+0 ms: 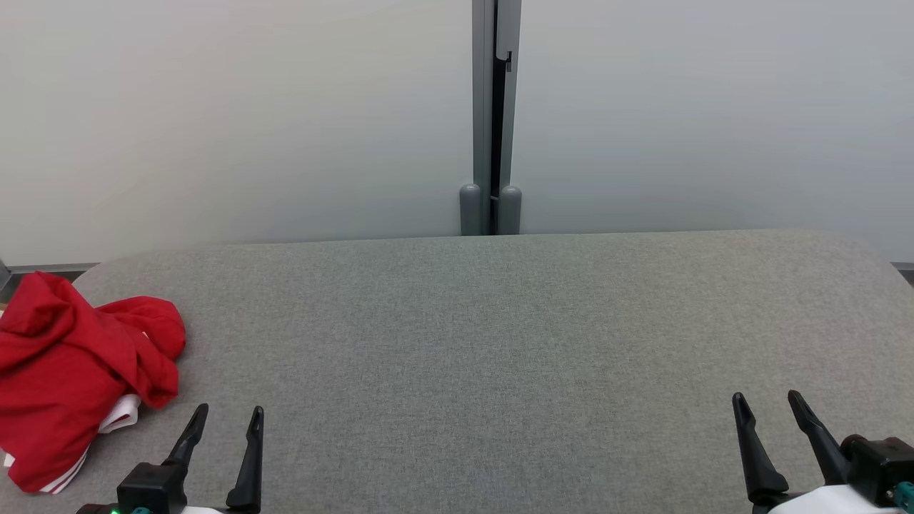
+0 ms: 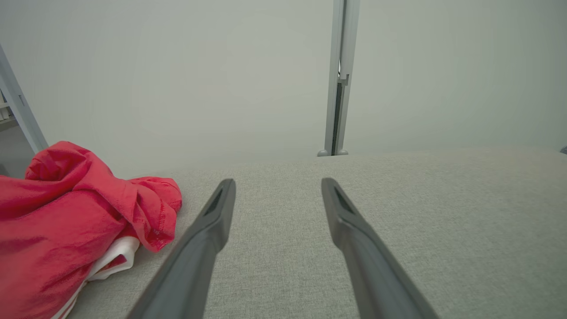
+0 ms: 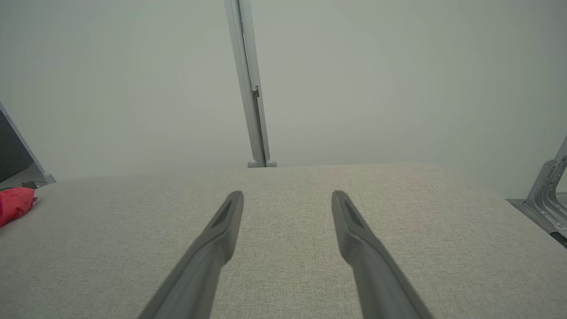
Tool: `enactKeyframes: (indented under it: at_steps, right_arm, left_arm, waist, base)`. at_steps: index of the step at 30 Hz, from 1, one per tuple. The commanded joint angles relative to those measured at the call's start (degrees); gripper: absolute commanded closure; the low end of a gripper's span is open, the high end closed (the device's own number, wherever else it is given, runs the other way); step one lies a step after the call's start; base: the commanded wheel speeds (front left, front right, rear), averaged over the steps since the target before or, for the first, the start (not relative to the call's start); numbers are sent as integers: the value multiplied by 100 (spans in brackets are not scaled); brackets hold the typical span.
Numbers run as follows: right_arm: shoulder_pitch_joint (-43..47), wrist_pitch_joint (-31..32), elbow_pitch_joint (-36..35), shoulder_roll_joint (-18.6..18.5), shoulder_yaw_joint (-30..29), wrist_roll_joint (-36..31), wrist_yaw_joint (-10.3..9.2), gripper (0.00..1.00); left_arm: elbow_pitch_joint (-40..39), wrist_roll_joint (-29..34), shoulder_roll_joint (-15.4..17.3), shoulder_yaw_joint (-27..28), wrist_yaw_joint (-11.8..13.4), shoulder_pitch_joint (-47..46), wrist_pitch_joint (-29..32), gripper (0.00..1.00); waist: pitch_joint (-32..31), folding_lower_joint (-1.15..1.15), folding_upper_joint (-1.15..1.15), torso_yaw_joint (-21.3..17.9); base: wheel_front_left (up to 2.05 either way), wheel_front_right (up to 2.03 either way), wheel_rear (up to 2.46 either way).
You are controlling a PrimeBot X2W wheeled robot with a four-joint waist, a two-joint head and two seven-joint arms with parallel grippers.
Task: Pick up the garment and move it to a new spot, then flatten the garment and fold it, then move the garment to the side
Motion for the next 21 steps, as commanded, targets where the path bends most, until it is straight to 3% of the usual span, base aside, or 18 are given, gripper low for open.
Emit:
enactKeyframes:
  at_steps: [1, 13, 21]
  right_arm:
    - [35, -13, -16, -6, -17, -7, 0, 0]
    - [28, 29, -83, -16, -69, -4, 0, 0]
    - [13, 53, -315, -36, -45, -91, 0, 0]
  left_arm:
    - [13, -28, 7, 26, -23, -8, -26, 0]
    - [27, -72, -35, 61, -44, -96, -26, 0]
    - [-72, -133, -63, 155, -1, -308, -26, 0]
  waist:
    - [8, 0, 0, 2]
    - [68, 0, 0, 100]
    - [159, 0, 0, 619]
  base:
    - [0, 0, 0]
    - [0, 0, 0]
    - [0, 0, 0]
